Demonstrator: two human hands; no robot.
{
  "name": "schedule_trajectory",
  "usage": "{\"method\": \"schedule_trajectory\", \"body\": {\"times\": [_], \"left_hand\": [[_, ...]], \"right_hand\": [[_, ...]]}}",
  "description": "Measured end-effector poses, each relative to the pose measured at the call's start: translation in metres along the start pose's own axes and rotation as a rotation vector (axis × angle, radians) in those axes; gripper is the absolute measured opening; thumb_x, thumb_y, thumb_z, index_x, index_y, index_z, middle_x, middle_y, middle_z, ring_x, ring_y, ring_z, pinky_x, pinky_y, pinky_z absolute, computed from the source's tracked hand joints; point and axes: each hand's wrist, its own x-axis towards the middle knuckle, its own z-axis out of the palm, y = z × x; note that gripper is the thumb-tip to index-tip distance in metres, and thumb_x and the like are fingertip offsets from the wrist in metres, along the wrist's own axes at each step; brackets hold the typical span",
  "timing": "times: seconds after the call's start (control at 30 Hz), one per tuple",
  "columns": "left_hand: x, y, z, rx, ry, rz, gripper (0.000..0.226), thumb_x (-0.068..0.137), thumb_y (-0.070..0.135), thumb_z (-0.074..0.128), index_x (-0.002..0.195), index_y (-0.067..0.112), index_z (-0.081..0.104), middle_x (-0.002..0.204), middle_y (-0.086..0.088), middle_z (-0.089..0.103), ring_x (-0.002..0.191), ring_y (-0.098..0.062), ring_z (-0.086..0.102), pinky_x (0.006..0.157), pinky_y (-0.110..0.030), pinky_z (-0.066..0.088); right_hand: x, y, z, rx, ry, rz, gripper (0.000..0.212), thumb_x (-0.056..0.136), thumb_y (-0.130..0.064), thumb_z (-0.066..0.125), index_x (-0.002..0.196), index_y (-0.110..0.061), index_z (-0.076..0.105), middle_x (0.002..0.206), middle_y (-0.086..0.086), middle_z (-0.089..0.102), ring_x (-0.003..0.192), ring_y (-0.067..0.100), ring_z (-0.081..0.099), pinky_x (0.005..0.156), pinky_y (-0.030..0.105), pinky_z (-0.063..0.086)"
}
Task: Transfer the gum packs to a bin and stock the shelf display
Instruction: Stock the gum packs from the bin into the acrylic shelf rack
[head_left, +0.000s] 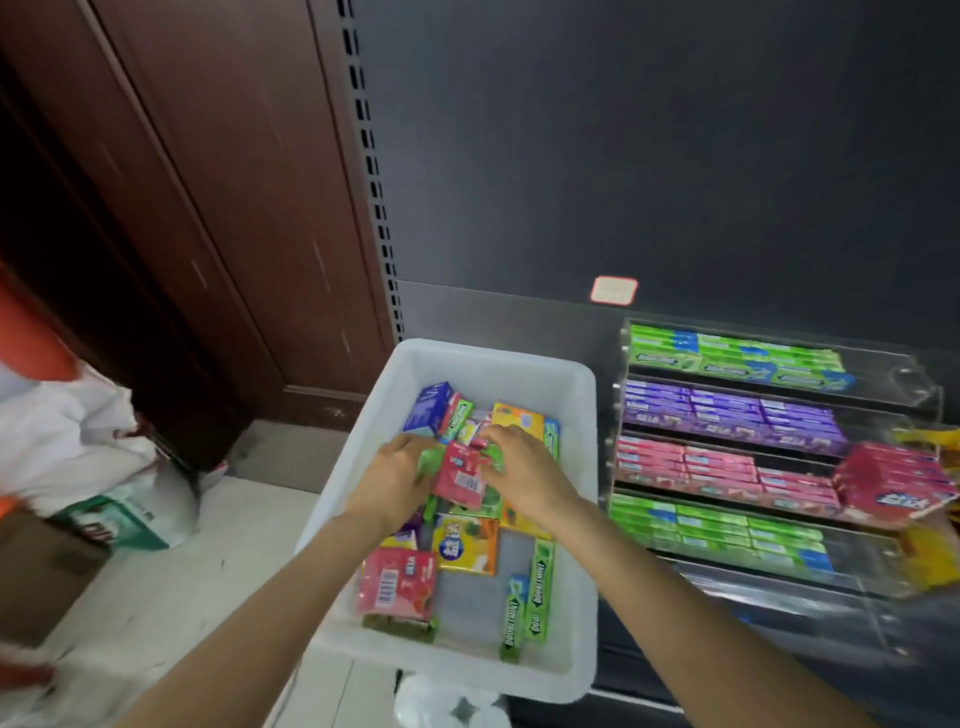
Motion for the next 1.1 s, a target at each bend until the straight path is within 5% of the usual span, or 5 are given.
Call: {"method": "schedule_trajectory", "body": {"times": [0.3,0.43,0.7,0.93,1.1], "left_hand": [[0.012,-0.029,0.016,0.132,-0.240,0.109,0.070,0.089,0.019,0.060,0.148,0.017,0.022,0.155,-0.004,0.018,0.143,-0.020,0.016,0.113,-0.022,0.014],[0.016,-0.032,0.015,0.180,-0.234,0.137,0.067,0.091,0.020,0.058,0.147,0.014,0.024,0.154,-0.005,0.021,0.142,-0.022,0.016,0.114,-0.025,0.015],[0.016,-0.035,0.012,0.139,-0.239,0.169,0.059,0.091,0.023,0.058,0.143,0.014,0.034,0.152,-0.006,0.028,0.140,-0.022,0.024,0.112,-0.026,0.020],[0.000,-0.028,-0.004,-0.463,-0.161,0.153,0.028,0.089,0.015,0.062,0.116,0.014,0.056,0.106,-0.002,0.065,0.097,-0.017,0.063,0.076,-0.018,0.050],[-0.012,-0.035,-0.027,-0.430,0.074,0.110,0.017,0.089,0.020,0.061,0.102,0.011,0.054,0.093,0.002,0.062,0.084,-0.009,0.058,0.055,-0.003,0.042]], "right_hand": [[0.013,0.007,0.063,-0.223,-0.125,0.145,0.084,0.081,-0.033,0.069,0.149,-0.017,0.021,0.151,0.004,0.029,0.136,0.024,0.033,0.109,0.039,0.035],[0.015,0.002,0.058,-0.359,-0.100,0.079,0.074,0.084,-0.032,0.066,0.145,-0.017,0.029,0.143,0.003,0.041,0.127,0.023,0.044,0.099,0.035,0.042],[0.005,0.002,0.032,-0.073,0.005,0.147,0.026,0.093,-0.024,0.056,0.118,-0.015,0.059,0.101,0.009,0.068,0.090,0.022,0.065,0.075,0.035,0.054],[-0.013,-0.009,0.030,0.336,0.089,0.190,0.023,0.091,-0.020,0.061,0.112,-0.012,0.060,0.098,0.006,0.068,0.085,0.014,0.064,0.064,0.021,0.049],[-0.018,-0.024,0.034,0.531,0.092,0.258,0.036,0.084,-0.022,0.069,0.117,-0.014,0.055,0.096,0.001,0.066,0.094,0.015,0.064,0.080,0.028,0.052]]}}
